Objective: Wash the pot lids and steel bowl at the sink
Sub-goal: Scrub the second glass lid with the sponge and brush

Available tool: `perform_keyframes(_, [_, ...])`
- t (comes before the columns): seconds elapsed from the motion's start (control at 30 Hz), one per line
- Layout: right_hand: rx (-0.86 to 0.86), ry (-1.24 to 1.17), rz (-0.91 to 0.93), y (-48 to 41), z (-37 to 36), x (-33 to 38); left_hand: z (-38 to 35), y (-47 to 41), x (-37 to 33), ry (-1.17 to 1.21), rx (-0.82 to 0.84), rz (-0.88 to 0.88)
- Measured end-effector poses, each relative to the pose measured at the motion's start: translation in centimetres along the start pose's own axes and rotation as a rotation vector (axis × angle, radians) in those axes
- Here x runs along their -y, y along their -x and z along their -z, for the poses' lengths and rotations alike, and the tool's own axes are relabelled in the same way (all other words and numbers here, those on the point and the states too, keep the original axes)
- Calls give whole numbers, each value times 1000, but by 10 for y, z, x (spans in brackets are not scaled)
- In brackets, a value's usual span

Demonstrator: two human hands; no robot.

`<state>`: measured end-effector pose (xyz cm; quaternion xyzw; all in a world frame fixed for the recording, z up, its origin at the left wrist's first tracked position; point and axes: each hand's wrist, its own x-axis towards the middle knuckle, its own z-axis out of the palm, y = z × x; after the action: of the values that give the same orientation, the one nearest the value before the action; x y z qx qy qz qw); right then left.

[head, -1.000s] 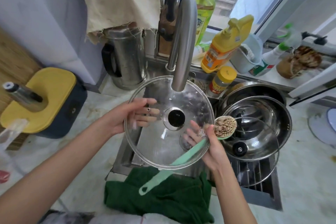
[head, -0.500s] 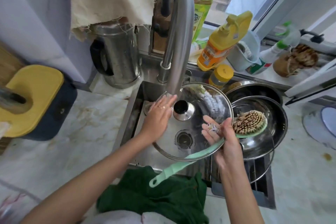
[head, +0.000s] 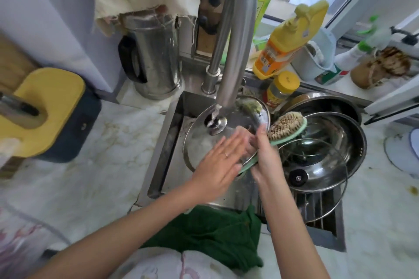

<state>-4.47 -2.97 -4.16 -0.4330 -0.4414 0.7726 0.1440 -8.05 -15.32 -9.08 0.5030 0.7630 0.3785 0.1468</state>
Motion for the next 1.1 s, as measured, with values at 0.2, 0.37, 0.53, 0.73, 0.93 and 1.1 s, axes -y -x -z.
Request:
perform_keyframes(0.2, [58, 155, 25, 11, -30, -22, 35, -84, 35, 133, -147, 512])
perform_keyframes(0.37, [12, 266, 1, 1, -33, -23, 1, -19, 6, 175, -284, 506])
perform_keyframes(0.53, [89, 340, 51, 7, -35, -35, 15, -52, 43, 349, -349, 648])
perform_keyframes(0.73, [49, 295, 42, 2, -37, -31, 5, -35, 29, 174, -219, 516])
perform_keyframes(0.93, [-3, 140, -30, 3, -30, -30, 11, 16, 34, 266, -301, 252])
perform_keyframes(1.1, [5, 121, -26, 5, -32, -30, 19, 9, 28, 176, -389, 327])
